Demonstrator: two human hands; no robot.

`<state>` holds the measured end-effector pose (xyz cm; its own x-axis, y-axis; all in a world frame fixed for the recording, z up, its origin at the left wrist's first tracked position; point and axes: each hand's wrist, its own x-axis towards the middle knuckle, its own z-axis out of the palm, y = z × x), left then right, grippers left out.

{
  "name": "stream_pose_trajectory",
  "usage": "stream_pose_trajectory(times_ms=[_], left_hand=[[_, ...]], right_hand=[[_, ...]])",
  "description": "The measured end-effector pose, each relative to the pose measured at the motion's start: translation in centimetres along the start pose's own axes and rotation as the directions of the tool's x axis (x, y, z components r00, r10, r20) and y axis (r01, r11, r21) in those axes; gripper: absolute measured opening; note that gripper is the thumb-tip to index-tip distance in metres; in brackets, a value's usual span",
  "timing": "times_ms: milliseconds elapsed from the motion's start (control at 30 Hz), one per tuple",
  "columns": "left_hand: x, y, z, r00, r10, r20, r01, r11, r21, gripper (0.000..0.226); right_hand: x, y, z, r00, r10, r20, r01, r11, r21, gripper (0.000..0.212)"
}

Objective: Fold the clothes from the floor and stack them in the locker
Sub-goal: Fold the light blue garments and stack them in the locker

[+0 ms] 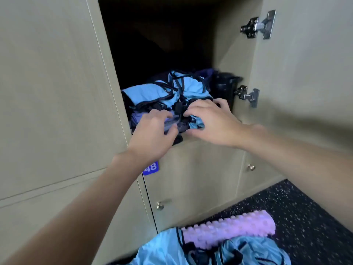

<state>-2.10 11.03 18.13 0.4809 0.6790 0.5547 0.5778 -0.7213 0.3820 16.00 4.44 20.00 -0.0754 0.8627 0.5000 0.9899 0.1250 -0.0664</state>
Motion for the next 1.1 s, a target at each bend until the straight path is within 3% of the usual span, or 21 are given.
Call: stream_pose_trajectory(times_ms=[133, 400, 500, 600, 700, 833, 933, 1100], left_hand=[[-5.2, 0.9, 2.5, 0.970, 0.007, 0.245, -0.007, 1.000, -0.002, 0.033], [-16.0, 0.3, 11.2, 0.788, -0.039, 0.614, 0.003, 0.998, 0.060, 0.024], [-20.0, -0.2, 15.5, 0.723, -0.035, 0.690, 0.032, 0.999, 0.018, 0.014], [-23.7, -1.4, 20.1, 0.666, -0.033, 0.745, 0.069, 0.997, -0.017, 0.030], [-26.1, -2.6, 24.4, 0.605, -0.034, 0.796, 0.068, 0.998, -0.008, 0.026], [-26.7, -4.9, 27.9, 0.646, -0.046, 0.762, -0.025, 0.996, 0.081, 0.039], [-26.5, -8.4, 28.4, 0.638, -0.006, 0.770, -0.112, 0.989, 0.100, 0.052], [-26.5, -13.0, 27.0, 0.523, 0.072, 0.849, -0.286, 0.954, 0.095, 0.064]], right_hand=[[-7.1, -1.0, 1.3, 0.986, 0.145, 0.084, -0.148, 0.988, 0.030, 0.039], [-21.6, -1.8, 9.5, 0.861, 0.351, 0.368, -0.392, 0.919, 0.041, 0.032], [-26.4, -2.1, 12.8, 0.800, 0.395, 0.451, -0.452, 0.892, 0.019, 0.032], [-30.3, -1.8, 16.2, 0.722, 0.470, 0.508, -0.536, 0.844, -0.020, 0.032], [-33.1, -0.7, 19.3, 0.640, 0.520, 0.565, -0.627, 0.779, -0.006, 0.038], [-35.1, 0.7, 22.6, 0.571, 0.560, 0.600, -0.698, 0.716, -0.004, 0.052], [-35.1, 1.1, 24.5, 0.592, 0.560, 0.580, -0.687, 0.727, 0.000, 0.056], [-32.7, -0.1, 27.0, 0.754, 0.489, 0.439, -0.533, 0.846, -0.026, 0.046]])
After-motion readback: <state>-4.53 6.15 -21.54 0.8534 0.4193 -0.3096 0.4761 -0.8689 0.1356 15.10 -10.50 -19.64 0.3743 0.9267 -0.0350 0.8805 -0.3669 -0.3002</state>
